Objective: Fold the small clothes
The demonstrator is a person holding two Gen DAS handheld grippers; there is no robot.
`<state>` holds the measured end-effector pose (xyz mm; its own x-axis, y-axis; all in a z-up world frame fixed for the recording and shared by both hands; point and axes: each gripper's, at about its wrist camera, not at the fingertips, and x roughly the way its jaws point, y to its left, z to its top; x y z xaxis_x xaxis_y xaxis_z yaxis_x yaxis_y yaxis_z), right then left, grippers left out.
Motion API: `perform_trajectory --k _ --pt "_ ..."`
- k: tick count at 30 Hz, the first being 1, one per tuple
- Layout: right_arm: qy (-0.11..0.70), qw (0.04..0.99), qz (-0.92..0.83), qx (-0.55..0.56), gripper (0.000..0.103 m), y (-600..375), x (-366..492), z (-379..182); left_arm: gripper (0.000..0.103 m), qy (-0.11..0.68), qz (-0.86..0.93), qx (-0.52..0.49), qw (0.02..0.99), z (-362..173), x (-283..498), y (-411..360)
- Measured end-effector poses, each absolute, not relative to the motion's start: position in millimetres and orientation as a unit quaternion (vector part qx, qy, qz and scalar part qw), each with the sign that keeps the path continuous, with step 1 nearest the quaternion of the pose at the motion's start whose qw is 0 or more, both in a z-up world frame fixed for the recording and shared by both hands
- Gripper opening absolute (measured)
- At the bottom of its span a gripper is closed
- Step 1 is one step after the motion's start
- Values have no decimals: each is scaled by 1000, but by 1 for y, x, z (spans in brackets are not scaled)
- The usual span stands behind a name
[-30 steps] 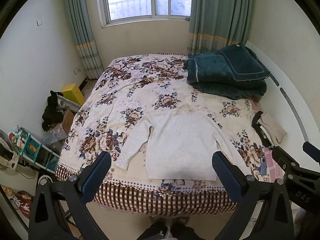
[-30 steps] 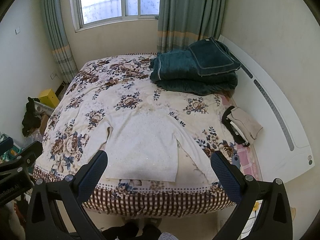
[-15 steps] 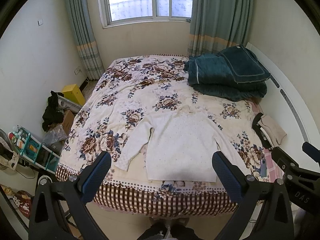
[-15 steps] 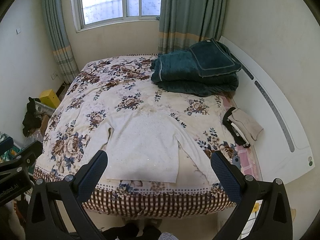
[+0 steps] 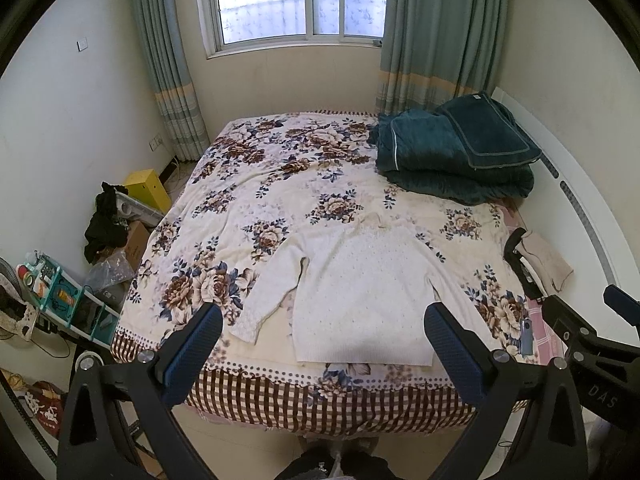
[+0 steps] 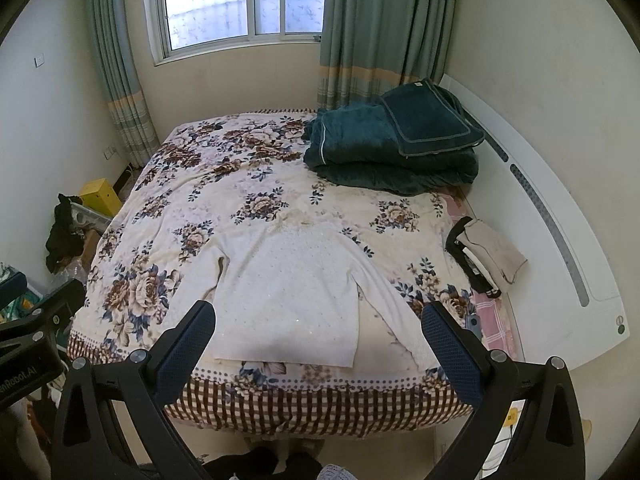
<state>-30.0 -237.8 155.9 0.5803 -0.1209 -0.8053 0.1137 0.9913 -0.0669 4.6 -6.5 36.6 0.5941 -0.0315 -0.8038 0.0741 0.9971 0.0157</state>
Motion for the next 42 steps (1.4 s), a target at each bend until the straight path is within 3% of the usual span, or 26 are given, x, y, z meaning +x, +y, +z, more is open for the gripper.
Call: perform_trajectory --k 20,25,33,42 --pt "452 889 -68 1 103 -237 -29 159 103 444 -24 24 895 34 10 -8" --pt "463 882 -78 35 103 -242 -16 150 103 435 8 32 900 1 48 -3" --pt "513 826 -210 100 103 -319 9 28 103 456 -11 63 888 -103 92 -7" --pt "541 742 -347 191 103 -483 -4 -174 103 527 -4 57 848 -249 143 -36"
